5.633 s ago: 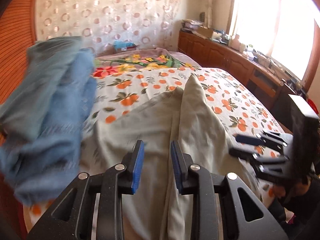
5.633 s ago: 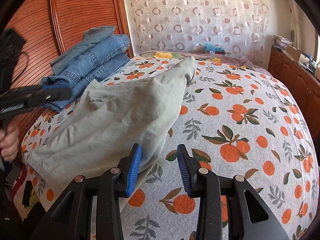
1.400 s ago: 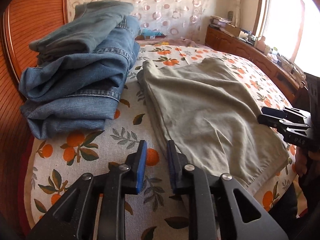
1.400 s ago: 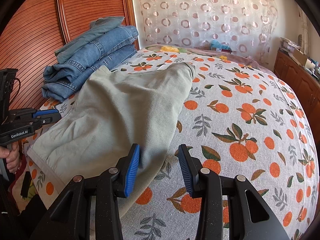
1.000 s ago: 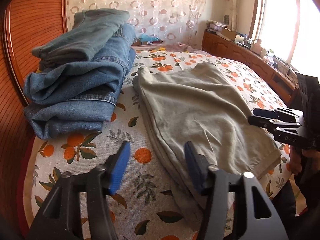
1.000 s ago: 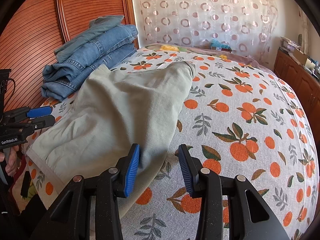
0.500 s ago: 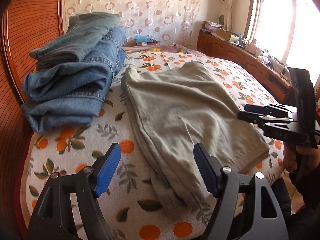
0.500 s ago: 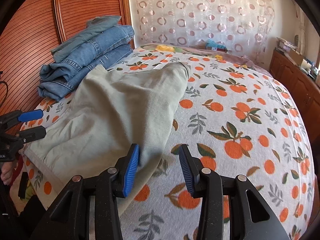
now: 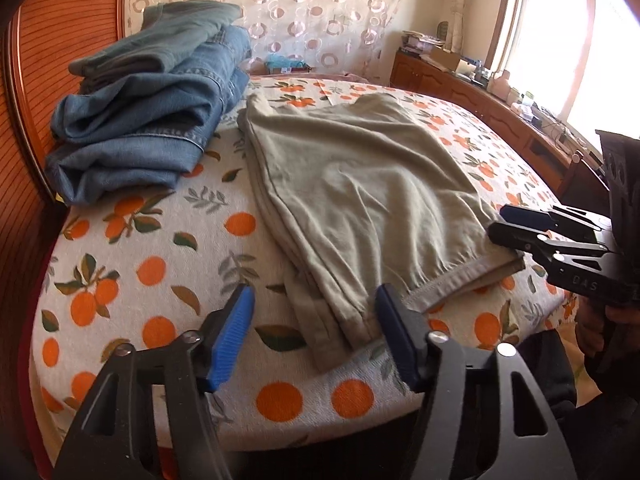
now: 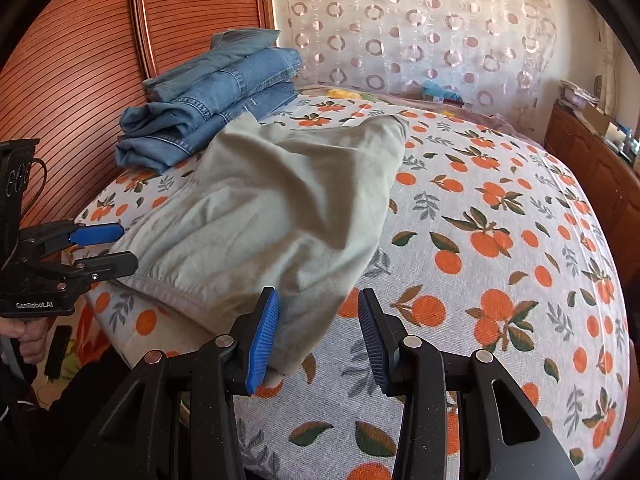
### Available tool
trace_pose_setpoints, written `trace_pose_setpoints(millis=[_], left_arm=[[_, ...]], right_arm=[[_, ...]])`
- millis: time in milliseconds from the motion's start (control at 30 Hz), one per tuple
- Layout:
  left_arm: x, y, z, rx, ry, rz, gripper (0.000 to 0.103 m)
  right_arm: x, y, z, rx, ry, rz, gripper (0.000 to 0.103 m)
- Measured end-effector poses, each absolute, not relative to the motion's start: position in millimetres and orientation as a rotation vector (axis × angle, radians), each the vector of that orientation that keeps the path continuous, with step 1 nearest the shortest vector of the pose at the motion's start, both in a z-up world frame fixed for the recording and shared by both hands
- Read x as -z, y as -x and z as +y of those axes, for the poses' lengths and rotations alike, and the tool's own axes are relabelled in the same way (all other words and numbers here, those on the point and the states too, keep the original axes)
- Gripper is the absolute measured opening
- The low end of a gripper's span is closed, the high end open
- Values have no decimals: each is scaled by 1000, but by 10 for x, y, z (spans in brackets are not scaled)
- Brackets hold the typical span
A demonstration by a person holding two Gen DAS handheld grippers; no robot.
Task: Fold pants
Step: 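Move the left tool to the leg hems of the folded pants, then grasp the pants hem with the left tool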
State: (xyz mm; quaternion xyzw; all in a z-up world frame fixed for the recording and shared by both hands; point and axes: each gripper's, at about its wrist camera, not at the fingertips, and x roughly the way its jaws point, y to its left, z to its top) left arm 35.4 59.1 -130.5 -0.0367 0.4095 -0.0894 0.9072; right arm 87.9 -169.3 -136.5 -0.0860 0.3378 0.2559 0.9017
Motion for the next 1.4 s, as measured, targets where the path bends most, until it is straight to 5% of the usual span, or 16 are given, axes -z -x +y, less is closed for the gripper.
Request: trace_pose_setpoints(millis=[800,1233,1400], left_arm=[[1308,-209,555,221,142,836,34],[1303,-217,556,255,175,840,21],[1265,-132,531,270,178,853,16]], right_arm=[[1366,-716,-1677,-603,148,735,38],[1362,-701,-1677,-647,132,749,12],[1339,-612,-1710,-655,139,754,10]])
